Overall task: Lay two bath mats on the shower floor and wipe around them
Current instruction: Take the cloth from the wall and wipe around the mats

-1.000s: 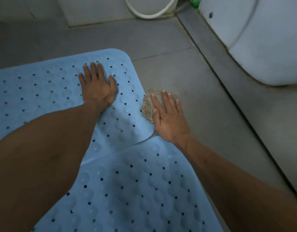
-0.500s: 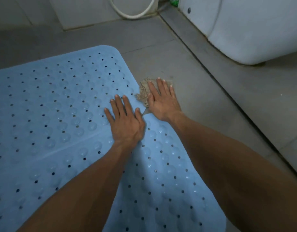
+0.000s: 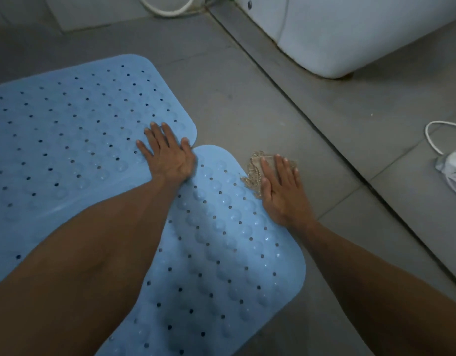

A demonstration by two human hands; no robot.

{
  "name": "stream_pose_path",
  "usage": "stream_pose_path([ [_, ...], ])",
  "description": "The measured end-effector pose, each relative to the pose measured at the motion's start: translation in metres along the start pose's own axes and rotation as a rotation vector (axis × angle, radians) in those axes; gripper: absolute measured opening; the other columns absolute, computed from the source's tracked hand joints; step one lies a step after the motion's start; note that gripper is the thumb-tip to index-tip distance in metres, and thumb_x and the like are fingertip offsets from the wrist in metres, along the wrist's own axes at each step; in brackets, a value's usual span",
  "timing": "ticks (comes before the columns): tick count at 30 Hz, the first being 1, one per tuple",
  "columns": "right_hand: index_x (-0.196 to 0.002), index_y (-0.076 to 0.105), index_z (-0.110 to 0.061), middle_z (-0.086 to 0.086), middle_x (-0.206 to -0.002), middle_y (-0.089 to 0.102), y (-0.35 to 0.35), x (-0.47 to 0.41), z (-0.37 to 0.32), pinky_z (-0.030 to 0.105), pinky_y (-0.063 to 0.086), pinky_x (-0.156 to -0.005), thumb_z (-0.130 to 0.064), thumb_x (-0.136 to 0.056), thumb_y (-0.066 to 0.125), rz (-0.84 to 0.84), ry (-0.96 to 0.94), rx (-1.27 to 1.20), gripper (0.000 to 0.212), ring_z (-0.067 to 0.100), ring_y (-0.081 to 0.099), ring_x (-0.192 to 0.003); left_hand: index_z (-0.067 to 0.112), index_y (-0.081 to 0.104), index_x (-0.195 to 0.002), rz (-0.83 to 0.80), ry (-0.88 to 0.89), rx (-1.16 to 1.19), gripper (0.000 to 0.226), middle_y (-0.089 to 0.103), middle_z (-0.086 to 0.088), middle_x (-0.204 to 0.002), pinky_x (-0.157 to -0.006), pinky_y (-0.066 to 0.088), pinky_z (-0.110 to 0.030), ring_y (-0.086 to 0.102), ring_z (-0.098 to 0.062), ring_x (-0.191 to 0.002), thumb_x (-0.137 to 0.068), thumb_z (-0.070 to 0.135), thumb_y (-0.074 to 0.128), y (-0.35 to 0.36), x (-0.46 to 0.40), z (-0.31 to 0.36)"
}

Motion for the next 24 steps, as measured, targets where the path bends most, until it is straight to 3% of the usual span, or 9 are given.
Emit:
stream_pose_path([
  [2,-0.161,0.017,-0.031,0.007,-0.17,0.011,-0.001,0.017,0.006,0.043,-0.002,-0.126,-0.042,-0.101,0.011,-0.008,0.036,-0.013,0.062,0.024,0.005,-0.157,0.006,-0.008,-0.156,-0.047,0.02,0.03,0.077,-0.017,-0.017,-0.163,-0.119,-0.013,-0.055,-0.02,-0.029,-0.15,-0.1,0.055,0.012,-0.009,0.009,-0.003],
  [5,-0.16,0.021,-0.03,0.008,-0.169,0.015,-0.003,0.023,0.007,0.045,0.002,-0.126,-0.043,-0.1,0.01,0.009,0.048,-0.007,0.063,0.026,0.009,-0.157,0.009,-0.008,-0.156,0.073,0.185,-0.041,0.081,-0.017,-0.017,-0.163,-0.118,-0.02,-0.052,-0.02,-0.029,-0.15,-0.098,0.062,0.012,-0.011,0.071,-0.002],
  [7,-0.16,0.021,-0.03,0.008,-0.169,0.015,-0.005,0.022,0.006,0.045,0.002,-0.126,-0.044,-0.098,0.009,-0.001,0.054,-0.007,0.065,0.026,0.01,-0.157,0.017,-0.012,-0.156,0.067,0.271,-0.106,0.08,-0.02,-0.012,-0.163,-0.117,-0.019,-0.055,-0.021,-0.029,-0.15,-0.097,0.066,0.009,0.005,0.119,-0.003],
  [10,-0.161,0.016,-0.031,0.007,-0.17,0.009,-0.006,0.02,0.007,0.044,-0.003,-0.125,-0.046,-0.096,0.007,-0.061,0.062,-0.018,0.067,0.025,0.003,-0.157,0.025,-0.013,-0.156,-0.006,0.238,-0.178,0.079,-0.02,-0.007,-0.163,-0.116,-0.007,-0.065,-0.02,-0.03,-0.15,-0.093,0.069,0.003,0.026,0.138,-0.011],
  [14,-0.161,0.007,-0.031,0.005,-0.171,-0.001,-0.008,0.022,0.008,0.044,-0.006,-0.125,-0.043,-0.105,0.014,-0.164,0.113,-0.015,0.059,0.022,-0.004,-0.157,0.027,-0.011,-0.156,-0.001,0.241,-0.197,0.08,-0.018,-0.006,-0.164,-0.115,-0.005,-0.066,-0.019,-0.031,-0.15,-0.091,0.07,0.002,0.026,0.133,-0.011],
  [24,-0.162,0.004,-0.035,0.002,-0.171,-0.005,-0.01,0.136,0.051,0.044,-0.008,-0.125,-0.039,-0.108,0.014,-0.098,0.328,-0.055,0.055,0.02,-0.007,-0.157,0.024,-0.007,-0.157,-0.013,0.255,-0.193,0.08,-0.014,-0.008,-0.165,-0.114,-0.005,-0.068,-0.014,-0.033,-0.151,-0.091,0.069,0.0,0.023,0.134,-0.01],
])
Point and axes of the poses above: each hand's wrist, its own x-axis away from the middle knuckle, its own y-axis out of the palm, z = x × y, the point moved 5 cm from there along -x, towards the middle knuckle
